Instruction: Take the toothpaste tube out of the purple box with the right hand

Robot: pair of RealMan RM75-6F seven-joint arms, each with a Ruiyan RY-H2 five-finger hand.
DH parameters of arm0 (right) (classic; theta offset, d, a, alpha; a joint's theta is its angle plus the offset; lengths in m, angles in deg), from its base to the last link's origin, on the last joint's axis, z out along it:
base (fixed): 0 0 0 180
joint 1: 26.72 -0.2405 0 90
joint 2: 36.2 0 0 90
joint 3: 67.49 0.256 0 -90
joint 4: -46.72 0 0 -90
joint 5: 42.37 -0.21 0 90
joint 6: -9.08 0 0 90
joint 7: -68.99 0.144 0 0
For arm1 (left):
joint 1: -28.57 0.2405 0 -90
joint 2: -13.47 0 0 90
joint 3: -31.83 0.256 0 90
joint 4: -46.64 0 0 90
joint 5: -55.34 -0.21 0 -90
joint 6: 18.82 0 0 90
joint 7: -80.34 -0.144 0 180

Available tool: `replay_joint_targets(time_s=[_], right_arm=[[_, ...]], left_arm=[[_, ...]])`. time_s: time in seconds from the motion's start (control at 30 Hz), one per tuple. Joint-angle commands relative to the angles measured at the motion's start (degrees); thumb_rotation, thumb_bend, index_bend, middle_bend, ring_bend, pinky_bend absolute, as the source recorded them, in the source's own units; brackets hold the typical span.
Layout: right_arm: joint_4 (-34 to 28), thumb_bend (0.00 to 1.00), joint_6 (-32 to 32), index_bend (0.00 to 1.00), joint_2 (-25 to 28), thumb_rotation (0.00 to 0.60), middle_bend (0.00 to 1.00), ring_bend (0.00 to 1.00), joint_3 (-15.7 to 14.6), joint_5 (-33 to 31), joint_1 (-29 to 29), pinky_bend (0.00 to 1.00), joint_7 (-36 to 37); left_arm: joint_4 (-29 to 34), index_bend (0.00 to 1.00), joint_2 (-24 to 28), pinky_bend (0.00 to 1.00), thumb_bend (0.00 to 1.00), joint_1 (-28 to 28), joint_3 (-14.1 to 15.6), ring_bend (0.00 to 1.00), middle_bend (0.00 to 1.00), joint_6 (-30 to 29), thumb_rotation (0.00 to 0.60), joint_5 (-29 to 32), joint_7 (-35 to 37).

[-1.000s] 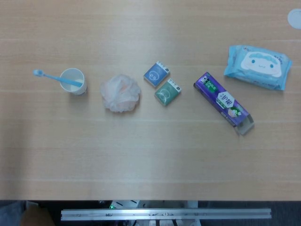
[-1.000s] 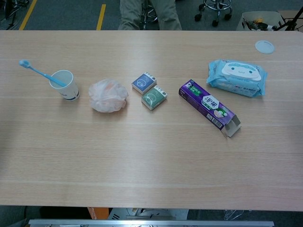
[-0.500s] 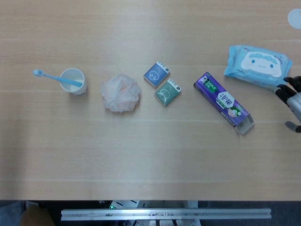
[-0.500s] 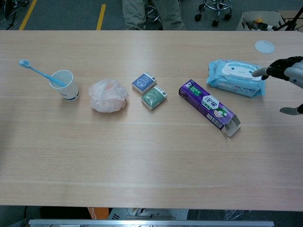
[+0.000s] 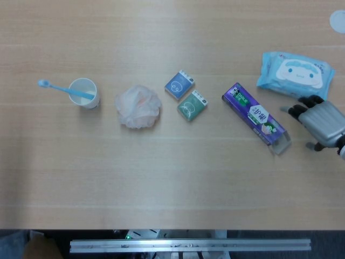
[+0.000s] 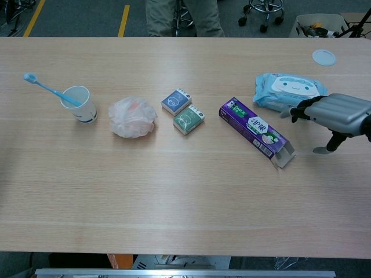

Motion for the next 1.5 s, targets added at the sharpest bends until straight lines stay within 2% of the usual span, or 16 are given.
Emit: replay_joint_targets(time_s=[0.03, 0.33, 0.9, 1.13, 1.33, 1.5], right_arm=[[0.9, 0.18, -0.8, 0.12, -1.3, 0.600, 0.26, 0.12, -0.8, -1.0, -0.9, 0.15, -0.9], [1.3, 0.18, -0.6, 0.12, -3.6, 0.600, 0.26, 0.12, -2.6, -2.5, -1.9, 0.15, -2.1], [-4.1, 0.18, 2.2, 0.12, -8.9, 0.600, 0.26, 0.13, -4.7, 2.3, -3.5, 0.15, -3.6], [-4.5, 0.18, 5.4, 0.12, -8.6, 0.600, 0.26, 0.13, -2.2, 5.9, -4.9, 0.15, -0.6], [-3.0, 0.18, 5.9, 0.12, -9.4, 0.600, 0.25, 0.13, 0.6, 3.4, -7.0, 0.15, -3.9], [0.4, 0.12, 4.3, 0.12, -12.6, 0.600, 0.24, 0.13, 2.3, 0.5, -9.6, 0.15, -6.5]], left_arm=[[-0.2, 0.00, 0.1, 0.05, 0.32, 0.3, 0.1, 0.00, 0.00, -0.1, 0.600, 0.2, 0.5], [-1.1, 0.00, 0.3, 0.05, 0.32, 0.6, 0.3, 0.00, 0.00, -0.2, 0.600, 0.1, 2.1], [-3.0, 0.00, 0.9, 0.05, 0.32, 1.2, 0.1, 0.00, 0.00, -1.1, 0.600, -0.4, 5.3], [-2.8, 0.00, 1.3, 0.05, 0.32, 1.6, 0.2, 0.00, 0.00, -1.7, 0.600, -0.6, 5.6], [-2.8, 0.00, 1.2, 0.05, 0.32, 2.0, 0.3, 0.00, 0.00, -1.8, 0.600, -0.5, 5.8], [-2.7, 0.00, 1.2, 0.05, 0.32, 2.1, 0.4, 0.00, 0.00, -2.1, 0.600, -0.7, 5.8]])
